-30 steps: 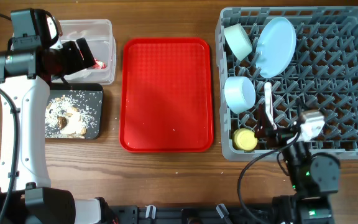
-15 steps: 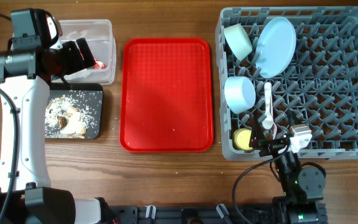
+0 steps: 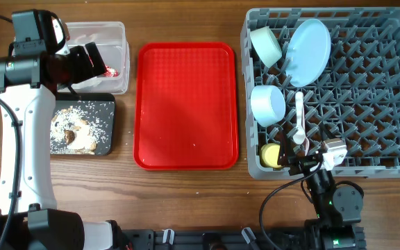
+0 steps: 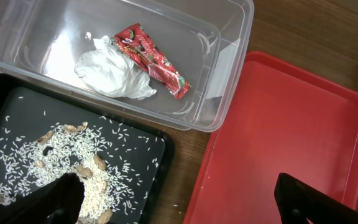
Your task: Sort waste into correct bins and load items into the dishwasher rack
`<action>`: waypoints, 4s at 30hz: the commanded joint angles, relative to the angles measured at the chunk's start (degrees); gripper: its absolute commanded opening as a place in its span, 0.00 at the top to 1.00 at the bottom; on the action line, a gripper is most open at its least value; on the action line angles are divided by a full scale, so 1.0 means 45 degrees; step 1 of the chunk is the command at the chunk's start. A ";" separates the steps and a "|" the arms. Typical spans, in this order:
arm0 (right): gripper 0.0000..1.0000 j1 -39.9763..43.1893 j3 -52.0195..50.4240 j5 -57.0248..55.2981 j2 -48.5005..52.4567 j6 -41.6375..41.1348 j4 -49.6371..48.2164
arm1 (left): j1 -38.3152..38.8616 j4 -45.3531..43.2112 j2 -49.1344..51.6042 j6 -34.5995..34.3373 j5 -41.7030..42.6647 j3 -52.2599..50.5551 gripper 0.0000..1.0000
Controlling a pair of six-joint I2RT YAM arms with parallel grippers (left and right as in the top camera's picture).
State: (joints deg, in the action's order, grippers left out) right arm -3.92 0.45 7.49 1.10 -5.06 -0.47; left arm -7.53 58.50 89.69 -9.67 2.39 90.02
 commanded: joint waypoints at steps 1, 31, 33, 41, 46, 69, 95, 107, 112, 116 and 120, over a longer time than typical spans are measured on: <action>0.00 0.0053 -0.0034 0.0170 -0.0185 0.0092 -0.0034 | -0.0034 -0.0034 0.0024 0.0151 -0.0126 0.0073 0.00; 0.00 0.0053 -0.0034 0.0170 -0.0185 0.0097 -0.0034 | 0.0209 -0.8786 -0.9559 0.0155 0.1239 -0.8767 0.00; 0.00 0.0053 -0.0034 0.0170 -0.0185 0.0092 -0.0034 | 0.0209 -0.9976 -1.0671 0.0151 0.1282 -1.0598 0.00; 0.01 0.0053 -0.0034 0.0170 -0.0185 0.0097 -0.0034 | 0.0457 -1.4639 -1.4615 0.0155 0.1783 -1.6878 0.00; 0.00 0.0053 -0.0034 0.0170 -0.0185 0.0092 -0.0034 | 0.0971 -1.4921 -1.6524 0.0155 0.1277 -1.8598 0.00; 0.00 0.0053 -0.0034 0.0170 -0.0185 0.0092 -0.0034 | 0.1486 -1.2070 -1.9900 0.0058 0.0457 -1.9934 0.00; 0.00 0.0053 -0.0034 0.0170 -0.0185 0.0092 -0.0034 | 0.1486 -1.2084 -1.9895 0.0063 0.0452 -1.9934 0.00; 0.00 0.0053 -0.0034 0.0170 -0.0185 0.0092 -0.0034 | 0.1486 -1.2084 -1.9895 0.0063 0.0452 -1.9934 0.00; 0.00 0.0053 -0.0034 0.0170 -0.0185 0.0092 -0.0034 | 0.1486 -1.2084 -1.9895 0.0063 0.0452 -1.9934 0.00; 0.00 0.0053 -0.0034 0.0165 -0.0185 0.0092 -0.0034 | 0.1486 -1.2084 -1.9895 0.0063 0.0452 -1.9934 0.00; 0.00 0.0053 -0.0034 0.0170 -0.0185 0.0087 -0.0034 | 0.1486 -1.2084 -1.9895 0.0063 0.0452 -1.9934 0.00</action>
State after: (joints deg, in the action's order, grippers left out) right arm -3.90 0.45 7.51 0.99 -5.06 -0.45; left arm -1.10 4.08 0.84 -9.69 5.21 0.80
